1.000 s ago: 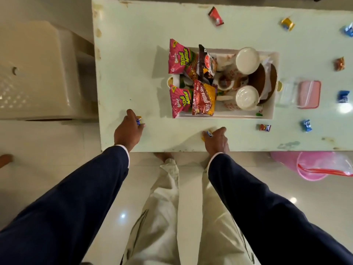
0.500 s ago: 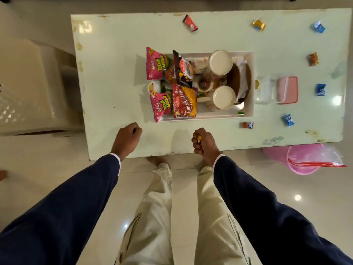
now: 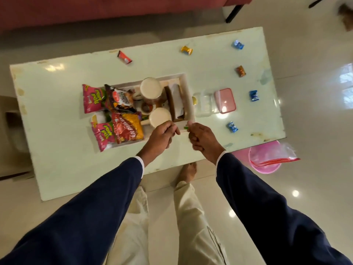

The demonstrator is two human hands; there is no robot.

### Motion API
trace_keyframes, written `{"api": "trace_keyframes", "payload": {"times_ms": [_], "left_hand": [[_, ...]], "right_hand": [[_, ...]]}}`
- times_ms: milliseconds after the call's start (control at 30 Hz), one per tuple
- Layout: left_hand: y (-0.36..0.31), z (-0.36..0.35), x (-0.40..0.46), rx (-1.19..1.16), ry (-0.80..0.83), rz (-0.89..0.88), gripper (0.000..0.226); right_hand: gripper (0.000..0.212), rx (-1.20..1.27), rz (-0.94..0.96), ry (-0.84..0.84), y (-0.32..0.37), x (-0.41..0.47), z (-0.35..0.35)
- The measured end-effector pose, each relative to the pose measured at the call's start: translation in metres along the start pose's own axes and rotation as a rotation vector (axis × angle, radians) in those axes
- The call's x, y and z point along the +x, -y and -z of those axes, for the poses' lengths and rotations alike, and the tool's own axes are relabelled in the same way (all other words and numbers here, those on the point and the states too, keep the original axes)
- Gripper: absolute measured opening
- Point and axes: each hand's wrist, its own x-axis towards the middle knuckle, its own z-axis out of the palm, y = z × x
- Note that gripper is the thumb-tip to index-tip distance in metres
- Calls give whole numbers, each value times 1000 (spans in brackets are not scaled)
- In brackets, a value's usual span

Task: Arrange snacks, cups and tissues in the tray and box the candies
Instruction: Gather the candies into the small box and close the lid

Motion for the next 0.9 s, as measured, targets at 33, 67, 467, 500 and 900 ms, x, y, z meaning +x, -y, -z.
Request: {"api": "trace_keyframes", "payload": {"times_ms": [33,67,467,500,900], "left_hand": [[-11,-17,10,-3,-2,1,33],[-22,-33,18,6,-9,-3,36],[-83,-141,140,-65,-297,316,14],[-83,-142,145,-65,-327,325,14],[-97,-151,157,-260,-392,435,48]], "right_hand": [[32,-2,2,-56,8,2,18],[35,5,-7,-103,15,5,33],[13,-19,-105,-123,75,81,117],[12,14,-112,-100,78,87,116],[38,60,-109,-36,92,99,114]]}}
